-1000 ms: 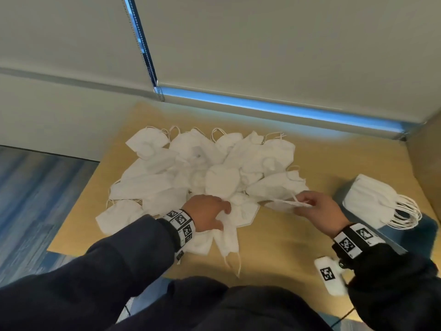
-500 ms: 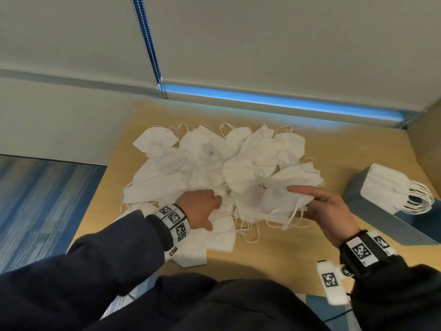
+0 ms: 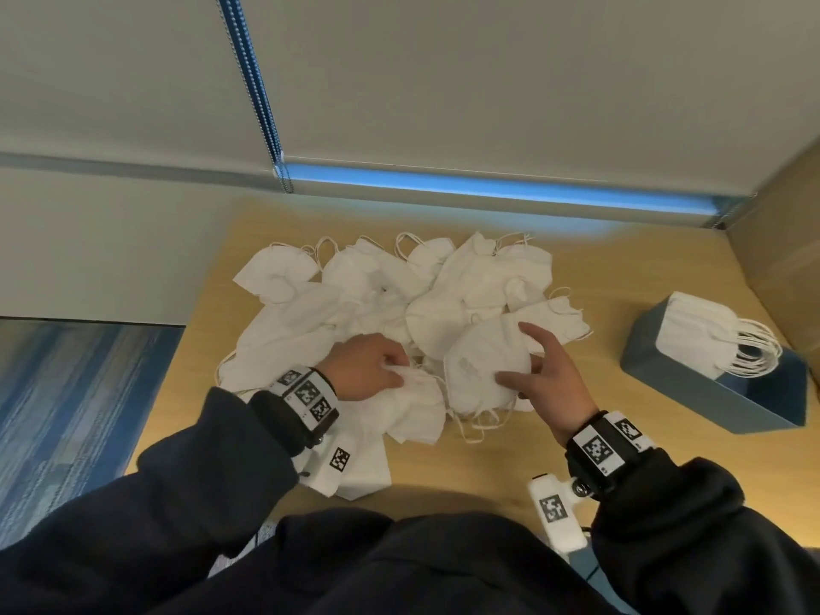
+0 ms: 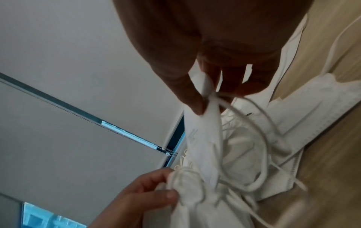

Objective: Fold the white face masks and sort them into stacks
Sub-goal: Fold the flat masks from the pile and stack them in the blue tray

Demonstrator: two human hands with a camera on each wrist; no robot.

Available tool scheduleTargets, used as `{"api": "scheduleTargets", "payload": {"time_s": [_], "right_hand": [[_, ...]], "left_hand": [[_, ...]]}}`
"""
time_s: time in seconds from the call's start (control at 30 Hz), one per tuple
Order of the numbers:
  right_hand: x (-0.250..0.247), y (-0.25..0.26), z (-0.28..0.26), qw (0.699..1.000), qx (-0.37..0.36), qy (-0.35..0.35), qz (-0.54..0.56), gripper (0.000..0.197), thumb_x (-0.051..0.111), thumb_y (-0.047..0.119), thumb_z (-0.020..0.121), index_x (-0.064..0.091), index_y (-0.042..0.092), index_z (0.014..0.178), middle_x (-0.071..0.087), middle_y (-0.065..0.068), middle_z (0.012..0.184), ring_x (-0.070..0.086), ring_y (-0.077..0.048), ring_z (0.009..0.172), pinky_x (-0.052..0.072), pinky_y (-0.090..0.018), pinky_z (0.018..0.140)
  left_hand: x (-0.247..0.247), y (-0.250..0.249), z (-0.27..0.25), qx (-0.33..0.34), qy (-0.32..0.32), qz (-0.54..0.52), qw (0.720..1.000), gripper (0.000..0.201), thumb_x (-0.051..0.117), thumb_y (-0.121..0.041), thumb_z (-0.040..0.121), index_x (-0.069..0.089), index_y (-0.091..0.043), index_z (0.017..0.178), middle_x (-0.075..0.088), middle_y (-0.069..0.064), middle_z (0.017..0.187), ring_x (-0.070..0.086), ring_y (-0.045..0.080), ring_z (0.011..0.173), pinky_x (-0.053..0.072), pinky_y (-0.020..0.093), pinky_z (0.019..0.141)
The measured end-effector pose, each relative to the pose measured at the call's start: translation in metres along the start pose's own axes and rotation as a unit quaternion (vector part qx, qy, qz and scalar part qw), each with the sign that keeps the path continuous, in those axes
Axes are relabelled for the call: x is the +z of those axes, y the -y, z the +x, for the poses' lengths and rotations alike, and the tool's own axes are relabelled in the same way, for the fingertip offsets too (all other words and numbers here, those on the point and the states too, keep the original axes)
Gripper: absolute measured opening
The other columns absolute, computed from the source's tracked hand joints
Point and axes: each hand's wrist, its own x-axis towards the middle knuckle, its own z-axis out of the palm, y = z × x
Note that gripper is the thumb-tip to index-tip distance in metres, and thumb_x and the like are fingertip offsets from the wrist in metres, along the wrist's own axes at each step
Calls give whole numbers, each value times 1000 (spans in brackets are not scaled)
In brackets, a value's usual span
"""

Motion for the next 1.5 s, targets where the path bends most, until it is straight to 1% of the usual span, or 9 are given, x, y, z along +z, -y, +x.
{"api": "scheduleTargets", "payload": {"time_s": [0.1,0.3,0.53,0.67,0.87,1.07,1.27,1.4,1.5], "right_hand": [[-6,-2,7,999,-8,-30,14,36,73,-5,84,70,7,118,78,-11,99,74,-31,98,58,-30,72],[-16,7,18,992,-77,-51,-82,13,68,17,91,74,19,102,78,-2,98,72,-28,96,59,-50,84],[22,31,7,982,-77,154,-80,20,61,17,100,67,8,117,74,-4,95,70,-12,86,55,-24,73],[15,21,9,986,-71,134,-72,35,79,4,84,69,9,117,76,-15,101,73,-31,93,60,-45,81],[-24,20,5,995,10,70,73,26,71,-1,87,71,-4,113,75,-22,107,74,-34,96,59,-40,80],[-37,19,0,976,40,30,213,36,67,0,89,66,-2,125,71,-22,121,69,-38,111,59,-44,92],[-26,36,-8,967,33,43,248,48,74,-3,77,65,-2,124,72,-24,117,71,-39,102,61,-47,84],[-44,34,-13,968,46,21,245,45,75,5,79,67,-1,123,70,-24,122,69,-39,108,56,-54,95],[-64,28,-17,960,66,-17,273,33,69,4,88,68,3,120,73,-20,119,72,-36,105,62,-44,82]], "left_hand": [[-29,-9,-9,21,-65,-103,992,16,73,-24,84,70,-39,85,66,-18,102,60,11,104,45,34,95],[-50,-34,-17,129,-45,-41,990,22,66,-14,87,68,-36,88,71,-15,99,64,7,100,51,40,94],[-35,-63,8,244,-115,-26,963,22,64,-15,96,74,-29,109,70,-7,104,64,13,100,49,40,93],[-31,-64,19,237,-153,-34,959,40,65,-7,91,70,-32,122,66,-6,113,60,12,105,46,30,96],[-28,-32,22,142,-135,1,981,63,57,11,84,59,-25,135,62,-3,107,62,14,94,53,42,91],[-41,-58,14,118,-197,-171,958,55,70,-13,90,55,-31,139,62,-9,133,57,9,124,44,39,110],[-17,-118,25,116,-59,-139,982,110,92,-34,72,20,-38,155,64,1,122,62,19,104,51,34,93],[-20,-100,39,101,-33,-179,978,103,84,-9,76,23,-40,154,76,1,88,73,15,88,54,32,91],[-31,-85,50,100,-38,-99,989,86,79,-7,78,38,-40,146,77,-6,83,71,9,83,52,28,83]]}}
